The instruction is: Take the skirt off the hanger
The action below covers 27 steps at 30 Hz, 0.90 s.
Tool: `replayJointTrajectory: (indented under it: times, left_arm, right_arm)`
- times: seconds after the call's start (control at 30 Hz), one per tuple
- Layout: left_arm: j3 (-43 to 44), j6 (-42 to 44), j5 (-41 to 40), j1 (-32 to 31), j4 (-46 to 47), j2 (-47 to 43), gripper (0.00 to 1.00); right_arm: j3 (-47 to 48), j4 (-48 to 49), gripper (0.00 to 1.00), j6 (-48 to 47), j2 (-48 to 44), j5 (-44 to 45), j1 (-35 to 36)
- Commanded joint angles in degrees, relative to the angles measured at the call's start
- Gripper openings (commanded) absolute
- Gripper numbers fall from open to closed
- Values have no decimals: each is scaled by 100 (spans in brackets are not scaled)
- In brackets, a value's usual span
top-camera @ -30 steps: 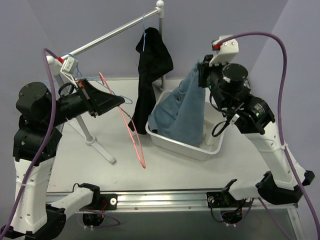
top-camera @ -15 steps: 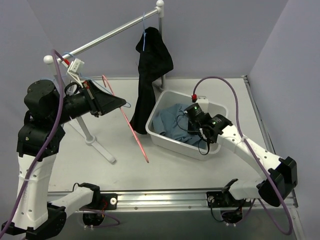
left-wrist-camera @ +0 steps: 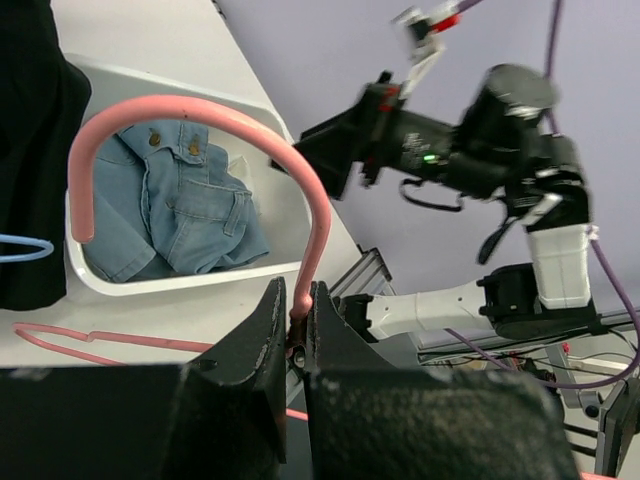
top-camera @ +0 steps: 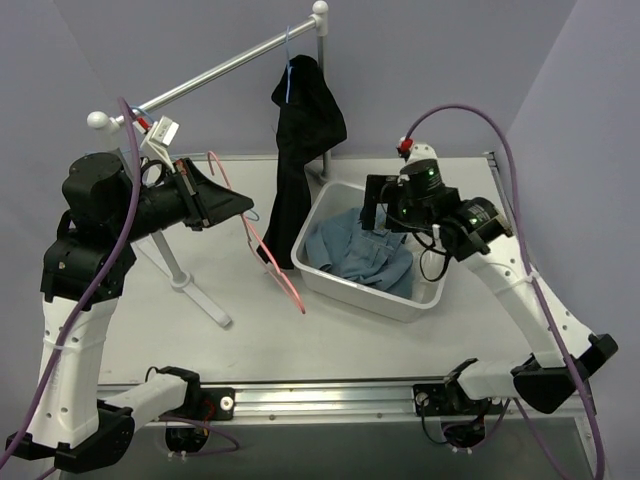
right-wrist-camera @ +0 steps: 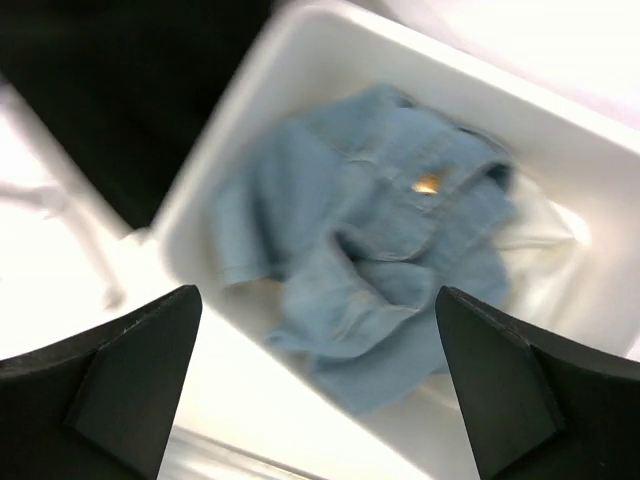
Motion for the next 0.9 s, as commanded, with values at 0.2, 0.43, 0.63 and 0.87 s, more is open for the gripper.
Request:
replayJointTrajectory:
  times: [0.2, 0.43, 0.63, 0.87]
  left_arm:
    - [178, 471, -245, 8, -282, 122, 2]
    - [407, 955, -658, 8, -818, 500, 2]
    - [345, 1157, -913, 8, -932, 685, 2]
    - [319, 1377, -1291, -1, -1214, 852, 2]
  right_arm:
    - [2224, -205, 97, -132, -113, -3720, 8]
    - [2278, 859, 89, 730, -60, -5226, 209]
    - [2119, 677, 85, 459, 27, -4876, 1044]
    - [2207, 263, 82, 239, 317, -4208, 1871]
